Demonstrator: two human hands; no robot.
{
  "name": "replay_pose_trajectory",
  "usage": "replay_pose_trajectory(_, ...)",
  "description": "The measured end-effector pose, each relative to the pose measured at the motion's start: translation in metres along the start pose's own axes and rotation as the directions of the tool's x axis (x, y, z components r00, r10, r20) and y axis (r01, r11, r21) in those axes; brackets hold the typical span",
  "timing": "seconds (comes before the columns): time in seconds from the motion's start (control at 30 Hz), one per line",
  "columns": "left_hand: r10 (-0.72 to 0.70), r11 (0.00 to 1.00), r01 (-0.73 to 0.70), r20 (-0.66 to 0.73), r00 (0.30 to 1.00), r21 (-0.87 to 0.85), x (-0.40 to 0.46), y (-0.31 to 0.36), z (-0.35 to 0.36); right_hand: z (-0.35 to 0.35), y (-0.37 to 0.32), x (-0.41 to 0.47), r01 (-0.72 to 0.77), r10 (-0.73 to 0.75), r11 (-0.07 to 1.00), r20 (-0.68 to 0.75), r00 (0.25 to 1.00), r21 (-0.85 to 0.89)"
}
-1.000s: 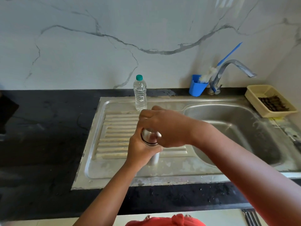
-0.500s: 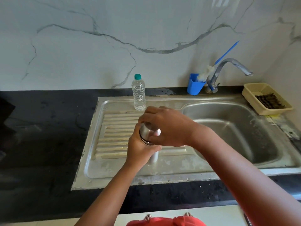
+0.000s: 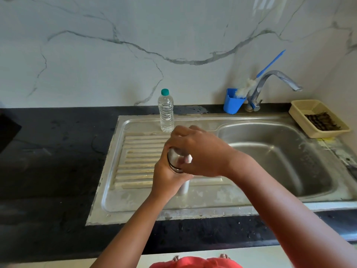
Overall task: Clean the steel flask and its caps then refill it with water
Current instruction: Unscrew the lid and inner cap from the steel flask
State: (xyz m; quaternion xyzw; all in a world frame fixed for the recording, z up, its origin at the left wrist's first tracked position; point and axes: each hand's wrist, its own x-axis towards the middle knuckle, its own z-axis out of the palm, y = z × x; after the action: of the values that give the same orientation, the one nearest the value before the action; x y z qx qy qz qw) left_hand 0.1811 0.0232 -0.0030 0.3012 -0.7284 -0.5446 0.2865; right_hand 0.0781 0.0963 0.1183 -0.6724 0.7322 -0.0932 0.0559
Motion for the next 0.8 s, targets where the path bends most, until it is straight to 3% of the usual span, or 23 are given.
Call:
replay_pose_trajectory(0.07, 0.003, 1.0, -0.003, -0.021, 1.0, -0.009, 0.0, -0.001, 0.001, -0.002, 0.001, -0.002, 0.027, -0.035, 0.997, 0.113, 0.993, 0.071)
replay_pose_trajectory(0.13, 0.031, 0.999, -0.03, -0.033, 0.999, 0.017, 0.0, -0.001, 0.001, 0.001, -0.001, -0.004, -0.049, 0.035, 0.995, 0.165, 0.986, 0.085)
replay_pose_trajectory(0.23, 0.023, 1.0, -0.024, -0.011, 1.0, -0.015, 0.0, -0.001, 0.0, 0.008, -0.001, -0.002, -0.172, 0.172, 0.985, 0.005, 0.985, 0.027)
replay_pose_trajectory(0.33, 0.046, 0.999, -0.046, -0.004, 0.999, 0.007, -0.001, -0.001, 0.0, 0.008, -0.001, 0.001, -0.146, 0.146, 0.989, -0.083, 0.986, 0.01)
replay_pose_trajectory(0.53, 0.074, 0.997, -0.075, -0.013, 0.997, -0.021, 0.001, -0.003, 0.0, -0.022, 0.018, -0.011, -0.091, 0.212, 0.937, -0.343, 0.915, 0.337)
replay_pose_trajectory(0.6, 0.085, 0.996, -0.085, -0.009, 0.996, -0.025, 0.001, -0.004, 0.0, -0.016, 0.035, -0.019, -0.167, 0.313, 0.893, -0.312, 0.897, 0.417)
replay_pose_trajectory(0.7, 0.078, 0.996, -0.078, -0.009, 0.997, -0.036, 0.001, -0.003, 0.0, 0.022, 0.064, -0.033, -0.371, 0.513, 0.758, -0.141, 0.846, 0.536)
replay_pose_trajectory(0.8, 0.089, 0.996, -0.09, -0.021, 0.996, -0.016, 0.001, -0.004, 0.001, 0.078, 0.086, -0.051, -0.474, 0.518, 0.761, 0.024, 0.855, 0.444)
